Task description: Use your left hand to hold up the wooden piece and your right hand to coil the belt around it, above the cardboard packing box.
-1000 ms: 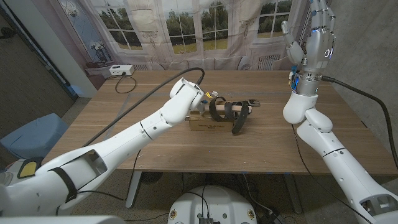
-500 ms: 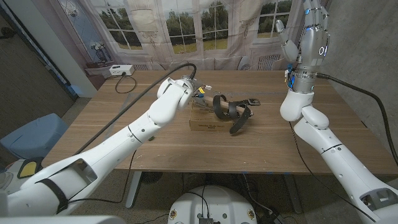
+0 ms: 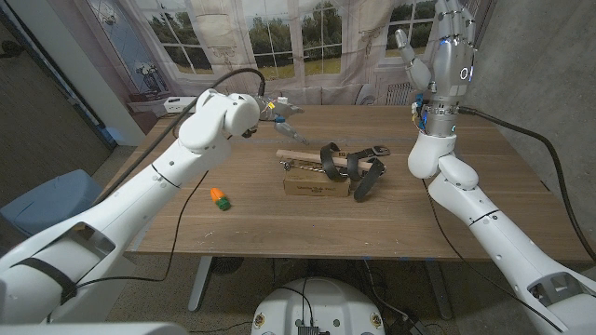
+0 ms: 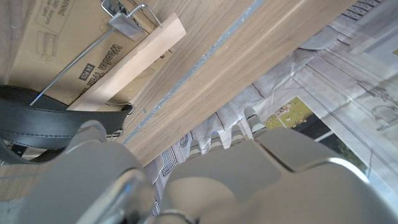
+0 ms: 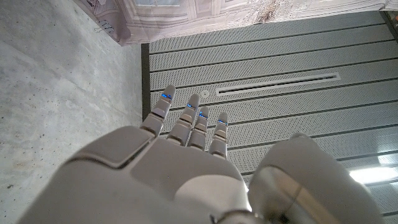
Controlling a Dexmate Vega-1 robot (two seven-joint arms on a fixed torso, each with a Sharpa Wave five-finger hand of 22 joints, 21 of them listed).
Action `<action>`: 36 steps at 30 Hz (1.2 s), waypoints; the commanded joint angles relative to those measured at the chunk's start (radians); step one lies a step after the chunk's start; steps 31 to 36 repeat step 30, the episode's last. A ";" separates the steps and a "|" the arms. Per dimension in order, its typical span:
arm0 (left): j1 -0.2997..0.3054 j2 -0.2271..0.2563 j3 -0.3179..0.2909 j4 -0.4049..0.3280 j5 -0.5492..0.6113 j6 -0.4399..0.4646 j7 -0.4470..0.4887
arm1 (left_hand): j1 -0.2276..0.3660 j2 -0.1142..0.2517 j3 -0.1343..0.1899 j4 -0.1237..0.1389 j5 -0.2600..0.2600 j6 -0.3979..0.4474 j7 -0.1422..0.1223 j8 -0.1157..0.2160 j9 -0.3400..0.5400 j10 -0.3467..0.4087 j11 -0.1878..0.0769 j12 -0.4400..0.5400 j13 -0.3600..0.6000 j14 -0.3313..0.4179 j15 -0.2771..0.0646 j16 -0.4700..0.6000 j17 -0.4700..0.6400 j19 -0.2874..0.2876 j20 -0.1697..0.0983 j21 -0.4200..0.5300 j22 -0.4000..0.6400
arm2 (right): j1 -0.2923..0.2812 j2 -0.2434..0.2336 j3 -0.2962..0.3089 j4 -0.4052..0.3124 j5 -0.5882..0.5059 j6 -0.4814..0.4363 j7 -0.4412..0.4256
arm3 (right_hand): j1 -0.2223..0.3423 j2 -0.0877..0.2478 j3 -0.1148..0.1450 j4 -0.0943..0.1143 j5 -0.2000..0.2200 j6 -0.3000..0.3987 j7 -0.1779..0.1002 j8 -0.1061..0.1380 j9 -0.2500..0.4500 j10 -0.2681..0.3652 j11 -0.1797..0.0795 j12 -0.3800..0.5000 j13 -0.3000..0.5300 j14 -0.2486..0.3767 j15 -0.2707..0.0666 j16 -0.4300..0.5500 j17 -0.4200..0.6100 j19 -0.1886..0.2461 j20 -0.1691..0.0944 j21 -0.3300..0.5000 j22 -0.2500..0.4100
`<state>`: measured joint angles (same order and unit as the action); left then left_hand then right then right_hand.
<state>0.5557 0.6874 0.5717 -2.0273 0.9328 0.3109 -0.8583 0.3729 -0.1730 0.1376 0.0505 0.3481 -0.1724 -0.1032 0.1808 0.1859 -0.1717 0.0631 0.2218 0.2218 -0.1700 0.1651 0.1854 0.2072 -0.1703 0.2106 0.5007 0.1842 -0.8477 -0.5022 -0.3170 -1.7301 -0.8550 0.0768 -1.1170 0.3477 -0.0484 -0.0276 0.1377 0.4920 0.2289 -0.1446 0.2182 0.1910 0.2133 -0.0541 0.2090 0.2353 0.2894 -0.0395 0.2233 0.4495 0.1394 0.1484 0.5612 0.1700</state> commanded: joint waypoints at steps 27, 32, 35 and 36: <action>0.250 0.043 -0.198 0.205 -1.039 -0.524 0.794 | -0.148 0.092 -0.075 0.097 0.039 -0.059 -0.056 0.005 -0.005 -0.083 -0.021 0.002 0.000 -0.049 -0.007 0.022 0.004 -0.180 0.000 -0.022 0.007 | -0.021 -0.101 -0.081 -0.126 0.133 -0.179 0.152 | -0.020 0.008 -0.018 0.003 0.019 0.028 -0.006 -0.001 0.000 0.017 0.005 -0.001 -0.007 -0.026 -0.060 -0.010 -0.022 0.060 0.027 -0.013 0.002; 0.254 0.005 -0.197 0.246 -1.064 -0.566 0.841 | -0.153 0.102 -0.076 0.101 0.042 -0.063 -0.064 0.003 -0.006 -0.083 -0.023 0.002 -0.002 -0.048 -0.014 0.022 0.002 -0.172 -0.002 -0.021 0.006 | -0.019 -0.096 -0.089 -0.114 0.137 -0.179 0.137 | -0.021 0.009 -0.019 0.003 0.020 0.025 -0.005 -0.003 0.000 0.016 0.006 -0.002 -0.008 -0.025 -0.063 -0.010 -0.023 0.062 0.026 -0.014 0.003; 0.254 0.005 -0.197 0.246 -1.064 -0.566 0.841 | -0.153 0.102 -0.076 0.101 0.042 -0.063 -0.064 0.003 -0.006 -0.083 -0.023 0.002 -0.002 -0.048 -0.014 0.022 0.002 -0.172 -0.002 -0.021 0.006 | -0.019 -0.096 -0.089 -0.114 0.137 -0.179 0.137 | -0.021 0.009 -0.019 0.003 0.020 0.025 -0.005 -0.003 0.000 0.016 0.006 -0.002 -0.008 -0.025 -0.063 -0.010 -0.023 0.062 0.026 -0.014 0.003; 0.254 0.005 -0.197 0.246 -1.064 -0.566 0.841 | -0.153 0.102 -0.076 0.101 0.042 -0.063 -0.064 0.003 -0.006 -0.083 -0.023 0.002 -0.002 -0.048 -0.014 0.022 0.002 -0.172 -0.002 -0.021 0.006 | -0.019 -0.096 -0.089 -0.114 0.137 -0.179 0.137 | -0.021 0.009 -0.019 0.003 0.020 0.025 -0.005 -0.003 0.000 0.016 0.006 -0.002 -0.008 -0.025 -0.063 -0.010 -0.023 0.062 0.026 -0.014 0.003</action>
